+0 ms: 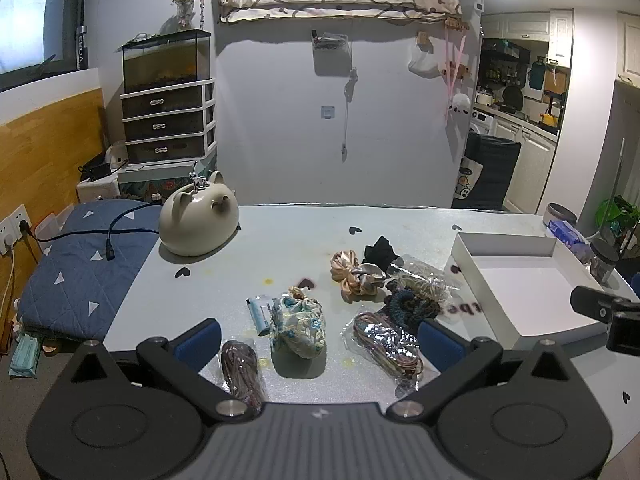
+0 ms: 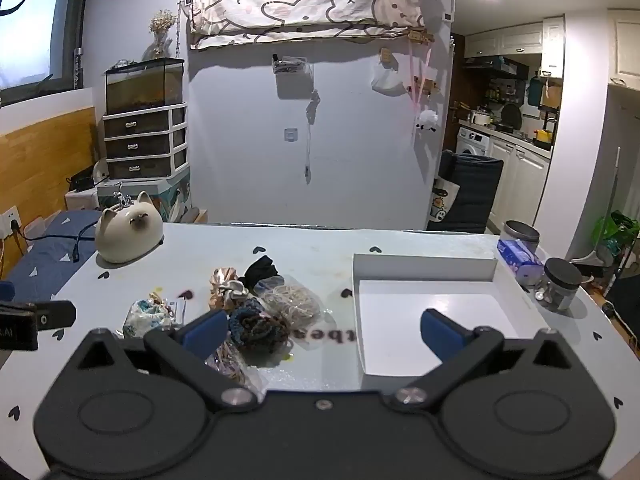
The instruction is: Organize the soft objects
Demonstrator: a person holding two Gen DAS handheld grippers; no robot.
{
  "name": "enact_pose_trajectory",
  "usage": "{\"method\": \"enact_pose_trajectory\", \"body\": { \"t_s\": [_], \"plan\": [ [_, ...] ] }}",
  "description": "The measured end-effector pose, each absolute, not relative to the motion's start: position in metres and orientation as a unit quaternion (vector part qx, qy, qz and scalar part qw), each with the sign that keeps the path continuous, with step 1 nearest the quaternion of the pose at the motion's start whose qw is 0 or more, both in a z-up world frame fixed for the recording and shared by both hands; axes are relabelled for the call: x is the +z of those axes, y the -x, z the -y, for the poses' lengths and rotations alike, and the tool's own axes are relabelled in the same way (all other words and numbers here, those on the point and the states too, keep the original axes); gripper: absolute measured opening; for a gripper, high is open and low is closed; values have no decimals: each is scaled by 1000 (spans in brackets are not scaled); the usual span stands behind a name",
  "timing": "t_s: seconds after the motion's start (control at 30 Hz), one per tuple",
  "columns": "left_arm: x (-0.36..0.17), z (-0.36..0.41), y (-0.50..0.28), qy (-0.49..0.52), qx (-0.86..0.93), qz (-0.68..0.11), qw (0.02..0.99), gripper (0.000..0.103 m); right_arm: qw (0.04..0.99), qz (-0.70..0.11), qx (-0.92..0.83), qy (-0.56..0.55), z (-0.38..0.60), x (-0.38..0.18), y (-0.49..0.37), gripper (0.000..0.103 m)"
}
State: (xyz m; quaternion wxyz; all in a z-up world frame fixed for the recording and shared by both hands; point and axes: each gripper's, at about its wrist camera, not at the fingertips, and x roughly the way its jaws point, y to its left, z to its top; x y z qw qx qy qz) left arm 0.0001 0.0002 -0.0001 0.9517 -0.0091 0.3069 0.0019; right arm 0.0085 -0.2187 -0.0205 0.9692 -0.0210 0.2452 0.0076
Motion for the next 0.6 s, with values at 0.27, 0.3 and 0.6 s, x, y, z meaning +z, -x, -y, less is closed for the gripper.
{"method": "enact_pose_trajectory", "body": {
  "t_s": [0.27,0.3,0.6],
  "plan": [
    [0,0,0,10,2,-307,952,103,969,-245,9,21,220,-20,-8,103],
    [0,0,0,10,2,-307,952,103,969,-245,9,21,219,-20,-8,103],
    [0,0,0,10,2,-306,952,103,969,-245,9,20,220,-20,-7,103]
  ]
}}
